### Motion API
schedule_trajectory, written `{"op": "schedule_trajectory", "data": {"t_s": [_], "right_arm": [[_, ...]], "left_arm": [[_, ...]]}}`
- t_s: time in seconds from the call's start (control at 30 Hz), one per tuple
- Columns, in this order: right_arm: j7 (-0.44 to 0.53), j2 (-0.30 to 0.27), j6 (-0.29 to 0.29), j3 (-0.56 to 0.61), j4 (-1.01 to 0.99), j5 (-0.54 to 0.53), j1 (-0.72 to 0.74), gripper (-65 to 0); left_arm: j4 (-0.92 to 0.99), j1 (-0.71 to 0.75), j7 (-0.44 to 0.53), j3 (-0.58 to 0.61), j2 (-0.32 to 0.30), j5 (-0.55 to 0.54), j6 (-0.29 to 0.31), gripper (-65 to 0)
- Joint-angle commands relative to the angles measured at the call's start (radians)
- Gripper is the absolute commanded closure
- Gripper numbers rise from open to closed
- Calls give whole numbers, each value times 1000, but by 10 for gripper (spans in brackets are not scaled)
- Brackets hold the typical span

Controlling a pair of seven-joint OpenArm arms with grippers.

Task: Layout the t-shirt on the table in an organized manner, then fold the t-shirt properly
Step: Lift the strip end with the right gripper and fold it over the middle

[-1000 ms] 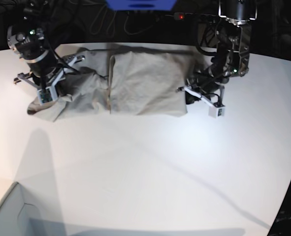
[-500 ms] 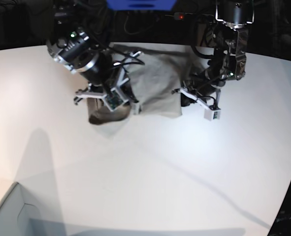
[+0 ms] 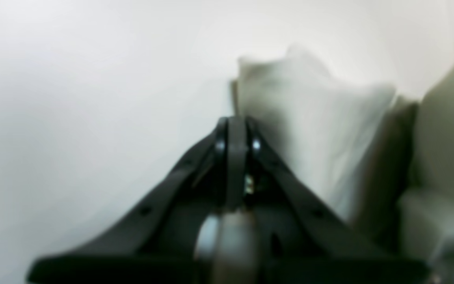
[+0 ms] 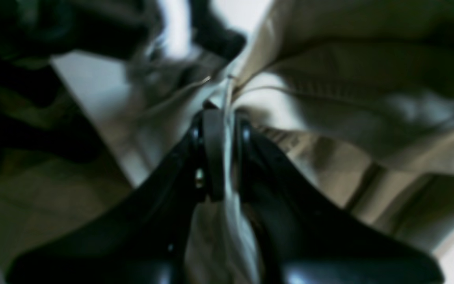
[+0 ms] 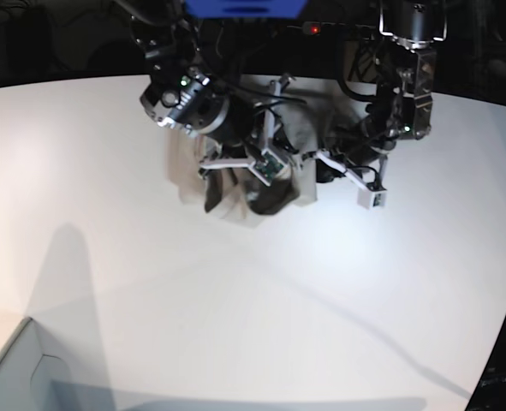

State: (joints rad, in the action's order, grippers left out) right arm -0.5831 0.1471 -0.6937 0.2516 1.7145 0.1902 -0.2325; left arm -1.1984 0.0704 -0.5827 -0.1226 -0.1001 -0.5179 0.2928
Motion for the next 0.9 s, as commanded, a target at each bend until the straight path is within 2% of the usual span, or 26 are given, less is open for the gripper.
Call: {"op": "schedule_trajectory", "data": {"t_s": [0.0,0.23,0.4,0.5,0.73,0.8,0.87], "right_arm": [[28,10,-4,1,15,-21,11,0],[28,10,-4,5,6,-21,29,0],[30,10,-4,70,-46,-21,46,0],[30,10,-4,107,-90,-21,61,0],[21,10,-4,139,-129,-21,98,0],[19,10,-4,139,-126,-21,95,-50],[19,10,-4,139,-126,-21,97,-127]], "left_arm": [[-24,12,-39,-10,-28,26,-22,-1],[-196,67,-176,-256,-49,32,-20,-1],[-251,68,-273,-417,-48,31,-11,-1],[-265,68,-291,-472,-43,28,-11,-1],[-263,68,-294,-486,-45,28,-11,-1],[-263,76,-291,-486,-46,28,-11,-1],[-263,76,-288,-486,-45,28,-11,-1]]}}
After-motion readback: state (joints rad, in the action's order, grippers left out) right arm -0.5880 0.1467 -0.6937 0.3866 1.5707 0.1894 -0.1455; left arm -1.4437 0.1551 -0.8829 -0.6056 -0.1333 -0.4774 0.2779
